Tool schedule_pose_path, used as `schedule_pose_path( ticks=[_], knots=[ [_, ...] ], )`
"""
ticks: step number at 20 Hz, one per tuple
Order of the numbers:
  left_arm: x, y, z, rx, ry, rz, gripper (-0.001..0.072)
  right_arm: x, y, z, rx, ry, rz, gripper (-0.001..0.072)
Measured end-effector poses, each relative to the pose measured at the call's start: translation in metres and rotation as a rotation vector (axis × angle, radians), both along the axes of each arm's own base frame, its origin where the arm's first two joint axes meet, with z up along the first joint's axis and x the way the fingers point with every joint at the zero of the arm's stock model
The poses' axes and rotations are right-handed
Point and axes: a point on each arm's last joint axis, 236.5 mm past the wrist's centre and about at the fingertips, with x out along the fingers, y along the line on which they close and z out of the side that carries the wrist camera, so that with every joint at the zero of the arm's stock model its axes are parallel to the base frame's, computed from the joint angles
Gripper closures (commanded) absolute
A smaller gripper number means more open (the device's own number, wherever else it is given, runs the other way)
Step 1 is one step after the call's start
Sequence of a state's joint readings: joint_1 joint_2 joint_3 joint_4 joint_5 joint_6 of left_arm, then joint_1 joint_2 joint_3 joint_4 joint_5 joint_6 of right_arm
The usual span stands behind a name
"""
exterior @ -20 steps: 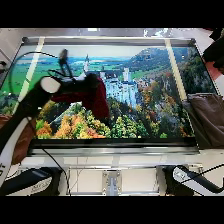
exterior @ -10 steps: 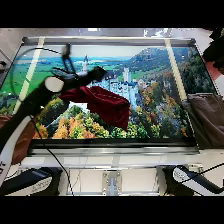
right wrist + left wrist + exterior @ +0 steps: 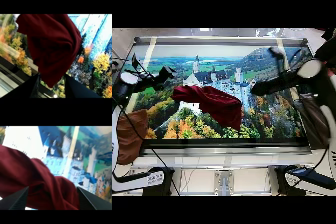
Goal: Fold the shirts.
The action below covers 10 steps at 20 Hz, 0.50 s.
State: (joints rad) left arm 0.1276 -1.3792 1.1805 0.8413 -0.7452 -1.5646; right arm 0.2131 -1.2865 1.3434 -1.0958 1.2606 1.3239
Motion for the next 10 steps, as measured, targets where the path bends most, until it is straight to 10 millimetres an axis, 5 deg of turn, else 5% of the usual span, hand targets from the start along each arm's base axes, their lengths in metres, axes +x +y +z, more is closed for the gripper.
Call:
schedule_pose_path(
  ticks=[4, 10],
  knots=[
    [0.012, -0.017, -0.054, -0.181, 0.119, 0.024, 0.0018, -0.008, 0.023, -0.069, -0.104, 0.100, 0.068, 0.0357],
    [0.022, -0.067, -0.099, -0.297, 0.151, -0.041, 0.0022, -0.012, 0.021, -0.107, -0.186, 0.152, 0.095, 0.0357]
  ],
)
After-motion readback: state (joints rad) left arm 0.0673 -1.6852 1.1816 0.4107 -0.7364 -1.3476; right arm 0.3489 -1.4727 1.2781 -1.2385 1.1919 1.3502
